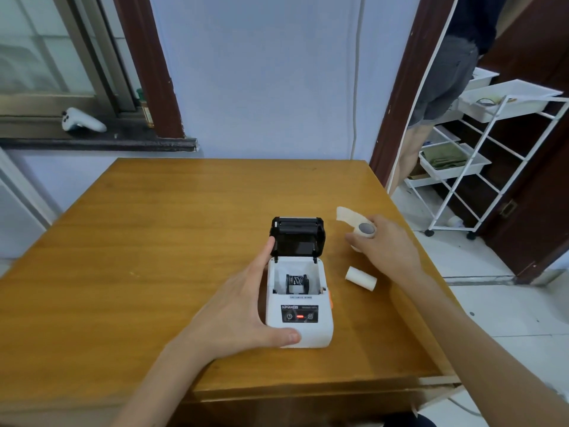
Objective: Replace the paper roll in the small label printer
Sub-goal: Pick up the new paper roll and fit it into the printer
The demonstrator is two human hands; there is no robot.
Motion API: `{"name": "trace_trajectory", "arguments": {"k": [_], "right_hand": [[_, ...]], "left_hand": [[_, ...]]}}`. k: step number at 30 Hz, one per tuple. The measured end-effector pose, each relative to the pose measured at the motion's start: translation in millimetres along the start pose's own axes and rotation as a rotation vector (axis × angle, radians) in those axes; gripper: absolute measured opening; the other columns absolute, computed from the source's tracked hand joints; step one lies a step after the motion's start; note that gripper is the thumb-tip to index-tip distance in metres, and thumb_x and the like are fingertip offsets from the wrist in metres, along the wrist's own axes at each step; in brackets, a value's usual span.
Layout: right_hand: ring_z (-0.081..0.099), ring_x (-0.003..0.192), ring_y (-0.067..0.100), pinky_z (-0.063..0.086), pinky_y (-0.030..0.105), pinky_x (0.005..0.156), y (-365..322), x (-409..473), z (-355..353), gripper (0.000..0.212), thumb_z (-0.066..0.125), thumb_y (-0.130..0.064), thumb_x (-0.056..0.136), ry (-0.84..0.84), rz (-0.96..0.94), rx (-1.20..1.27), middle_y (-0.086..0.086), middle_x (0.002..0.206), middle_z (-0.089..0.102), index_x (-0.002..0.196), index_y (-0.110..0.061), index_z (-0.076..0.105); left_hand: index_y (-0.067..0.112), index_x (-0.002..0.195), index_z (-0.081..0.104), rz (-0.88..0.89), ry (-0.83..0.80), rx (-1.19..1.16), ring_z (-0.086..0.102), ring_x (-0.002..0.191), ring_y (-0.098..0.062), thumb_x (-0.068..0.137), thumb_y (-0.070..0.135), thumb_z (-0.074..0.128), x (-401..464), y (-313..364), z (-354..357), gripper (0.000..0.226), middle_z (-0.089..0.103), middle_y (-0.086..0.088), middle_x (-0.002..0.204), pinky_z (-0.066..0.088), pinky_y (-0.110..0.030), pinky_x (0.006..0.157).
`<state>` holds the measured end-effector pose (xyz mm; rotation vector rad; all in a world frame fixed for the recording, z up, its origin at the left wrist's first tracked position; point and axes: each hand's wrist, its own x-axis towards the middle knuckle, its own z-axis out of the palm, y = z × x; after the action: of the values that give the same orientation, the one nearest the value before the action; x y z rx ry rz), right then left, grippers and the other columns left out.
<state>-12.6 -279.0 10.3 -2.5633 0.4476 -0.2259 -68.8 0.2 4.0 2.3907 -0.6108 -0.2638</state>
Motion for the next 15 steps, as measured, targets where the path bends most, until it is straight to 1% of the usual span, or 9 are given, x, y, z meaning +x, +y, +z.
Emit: {"name": "trace_trajectory", "arguments": {"k": [3, 6, 8, 10, 12, 13, 14, 15], "right_hand": [[0.061, 0.081, 0.02, 0.054, 0.042, 0.071, -1, -3, -2, 0.044, 0.063, -0.046, 0.086, -0.022, -0.024, 0.047, -0.001, 0.093, 0.061, 0.122, -0.021, 0.055], [0.061, 0.085, 0.021, 0.054, 0.042, 0.074, 0, -6, -5, 0.044, 0.06, -0.047, 0.089, 0.014, -0.063, 0.09, 0.002, 0.099, 0.064, 0.123, -0.02, 0.055], [0.06, 0.089, 0.019, 0.053, 0.039, 0.075, 1, -10, -8, 0.046, 0.057, -0.05, 0.091, 0.032, -0.093, 0.142, -0.001, 0.1, 0.062, 0.125, -0.019, 0.055], [0.061, 0.085, 0.015, 0.05, 0.031, 0.068, 0, -14, -10, 0.045, 0.054, -0.051, 0.092, 0.037, -0.141, 0.188, -0.005, 0.097, 0.063, 0.124, -0.02, 0.056], [0.063, 0.076, 0.012, 0.048, 0.021, 0.057, -2, -17, -13, 0.037, 0.056, -0.047, 0.092, 0.013, -0.161, 0.286, -0.005, 0.09, 0.066, 0.118, -0.02, 0.059], [0.065, 0.073, 0.012, 0.05, 0.02, 0.052, -3, -19, -14, 0.033, 0.058, -0.044, 0.092, -0.013, -0.156, 0.352, -0.003, 0.089, 0.066, 0.115, -0.02, 0.059], [0.068, 0.069, 0.015, 0.054, 0.021, 0.05, -5, -21, -17, 0.03, 0.059, -0.041, 0.092, -0.039, -0.154, 0.414, 0.001, 0.088, 0.067, 0.114, -0.02, 0.059], [0.069, 0.066, 0.019, 0.058, 0.026, 0.05, -7, -22, -19, 0.028, 0.059, -0.04, 0.093, -0.06, -0.158, 0.458, 0.004, 0.088, 0.068, 0.113, -0.02, 0.06]], "left_hand": [[0.067, 0.131, -0.034, 0.003, 0.005, -0.001, 0.029, 0.145, -0.005, 0.053, 0.069, 0.077, 0, 0, 0, 0.136, 0.022, 0.025, 0.161, 0.031, -0.039, 0.117], [0.065, 0.134, -0.033, 0.009, 0.009, 0.0, 0.029, 0.145, -0.006, 0.054, 0.069, 0.077, 0, -1, 0, 0.136, 0.021, 0.025, 0.161, 0.03, -0.038, 0.116], [0.066, 0.133, -0.033, 0.011, 0.01, 0.004, 0.028, 0.146, -0.006, 0.054, 0.069, 0.076, -1, -1, -1, 0.135, 0.02, 0.024, 0.161, 0.03, -0.037, 0.117], [0.067, 0.131, -0.034, 0.011, 0.007, 0.007, 0.026, 0.146, -0.006, 0.053, 0.07, 0.075, -1, 0, -1, 0.134, 0.02, 0.024, 0.162, 0.029, -0.038, 0.117], [0.068, 0.129, -0.035, 0.008, 0.005, 0.014, 0.026, 0.147, -0.007, 0.053, 0.071, 0.074, -1, 1, -1, 0.133, 0.019, 0.023, 0.162, 0.029, -0.039, 0.118], [0.068, 0.129, -0.035, 0.007, 0.004, 0.016, 0.026, 0.147, -0.007, 0.053, 0.072, 0.074, -1, 1, -1, 0.133, 0.019, 0.022, 0.163, 0.029, -0.04, 0.118], [0.068, 0.129, -0.034, 0.007, 0.004, 0.017, 0.026, 0.147, -0.007, 0.053, 0.072, 0.074, -1, 1, 0, 0.133, 0.019, 0.022, 0.163, 0.029, -0.04, 0.118], [0.068, 0.13, -0.034, 0.008, 0.004, 0.016, 0.026, 0.147, -0.007, 0.053, 0.071, 0.074, -1, 1, 0, 0.133, 0.019, 0.023, 0.162, 0.029, -0.04, 0.118]]}}
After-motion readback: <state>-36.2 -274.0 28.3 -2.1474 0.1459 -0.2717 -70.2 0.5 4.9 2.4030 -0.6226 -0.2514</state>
